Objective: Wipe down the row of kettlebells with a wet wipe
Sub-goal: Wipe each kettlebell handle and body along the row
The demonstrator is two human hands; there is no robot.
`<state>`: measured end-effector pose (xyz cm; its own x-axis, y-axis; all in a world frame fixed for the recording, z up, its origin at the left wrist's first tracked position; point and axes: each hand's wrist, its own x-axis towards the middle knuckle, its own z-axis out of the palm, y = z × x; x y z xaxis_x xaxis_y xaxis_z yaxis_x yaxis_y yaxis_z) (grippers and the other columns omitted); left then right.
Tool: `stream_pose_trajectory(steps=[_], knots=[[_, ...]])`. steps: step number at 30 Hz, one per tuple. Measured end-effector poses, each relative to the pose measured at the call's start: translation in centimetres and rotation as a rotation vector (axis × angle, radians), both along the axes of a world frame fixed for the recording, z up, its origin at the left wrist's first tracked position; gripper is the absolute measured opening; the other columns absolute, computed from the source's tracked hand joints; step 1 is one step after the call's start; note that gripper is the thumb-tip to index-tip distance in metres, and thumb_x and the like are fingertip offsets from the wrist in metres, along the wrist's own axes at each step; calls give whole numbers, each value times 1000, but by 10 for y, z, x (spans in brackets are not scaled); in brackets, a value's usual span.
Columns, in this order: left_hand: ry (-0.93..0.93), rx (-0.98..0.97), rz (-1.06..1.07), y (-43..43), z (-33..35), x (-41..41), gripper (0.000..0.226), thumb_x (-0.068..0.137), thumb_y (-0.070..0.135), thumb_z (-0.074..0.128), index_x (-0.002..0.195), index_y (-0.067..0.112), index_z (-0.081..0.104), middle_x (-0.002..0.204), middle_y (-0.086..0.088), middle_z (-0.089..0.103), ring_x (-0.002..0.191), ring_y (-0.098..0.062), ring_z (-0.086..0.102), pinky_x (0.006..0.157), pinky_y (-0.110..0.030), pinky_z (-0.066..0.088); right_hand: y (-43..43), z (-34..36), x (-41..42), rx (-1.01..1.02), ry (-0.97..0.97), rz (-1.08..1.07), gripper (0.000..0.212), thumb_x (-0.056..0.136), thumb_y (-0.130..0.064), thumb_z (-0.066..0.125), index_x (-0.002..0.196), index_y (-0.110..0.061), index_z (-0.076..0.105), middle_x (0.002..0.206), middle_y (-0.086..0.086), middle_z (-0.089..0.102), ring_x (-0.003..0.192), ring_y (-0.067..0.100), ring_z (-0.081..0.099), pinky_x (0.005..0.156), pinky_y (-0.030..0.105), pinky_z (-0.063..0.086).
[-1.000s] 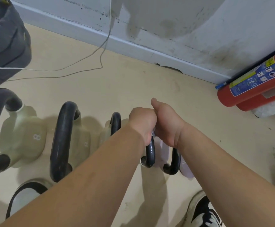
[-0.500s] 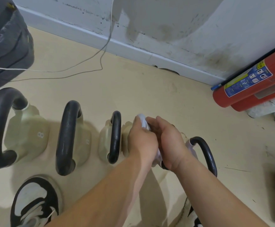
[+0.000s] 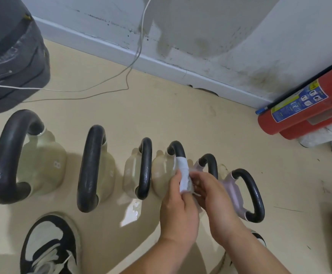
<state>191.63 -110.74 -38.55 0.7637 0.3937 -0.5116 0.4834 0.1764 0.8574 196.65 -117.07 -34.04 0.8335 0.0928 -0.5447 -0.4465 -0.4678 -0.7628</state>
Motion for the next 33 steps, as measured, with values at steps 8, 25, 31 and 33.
stream_pose_trajectory(steps=[8, 25, 31, 33], knots=[[15, 54, 192, 18, -8, 39, 5, 104, 25, 50, 103, 27, 55, 91, 9, 68, 84, -14, 66, 64, -20, 45, 16, -11, 22, 36, 61, 24, 32, 101, -30, 48, 104, -2, 65, 95, 20, 63, 79, 18, 58, 58, 28, 42], [-162, 370, -87, 2, -56, -31, 31, 101, 25, 47, 126, 39, 60, 107, 17, 47, 107, -14, 52, 93, -16, 40, -4, -35, -42, 58, 21, -130, 35, 104, -9, 48, 117, -27, 74, 104, -2, 80, 102, 9, 73, 85, 24, 53], [-244, 462, -298, 20, -63, -20, 26, 100, 7, 49, 119, 16, 65, 103, 3, 57, 92, -5, 52, 80, -19, 46, -4, -41, -41, 65, 11, -118, 38, 103, -9, 45, 115, -26, 76, 109, -1, 79, 112, 15, 71, 101, 38, 54], [-236, 473, -317, 22, -60, -18, 24, 99, 7, 52, 118, 14, 65, 106, 1, 59, 90, -7, 51, 77, -25, 45, -2, -42, -42, 62, 7, -111, 39, 103, -8, 44, 115, -27, 76, 110, -1, 78, 112, 15, 70, 102, 38, 54]])
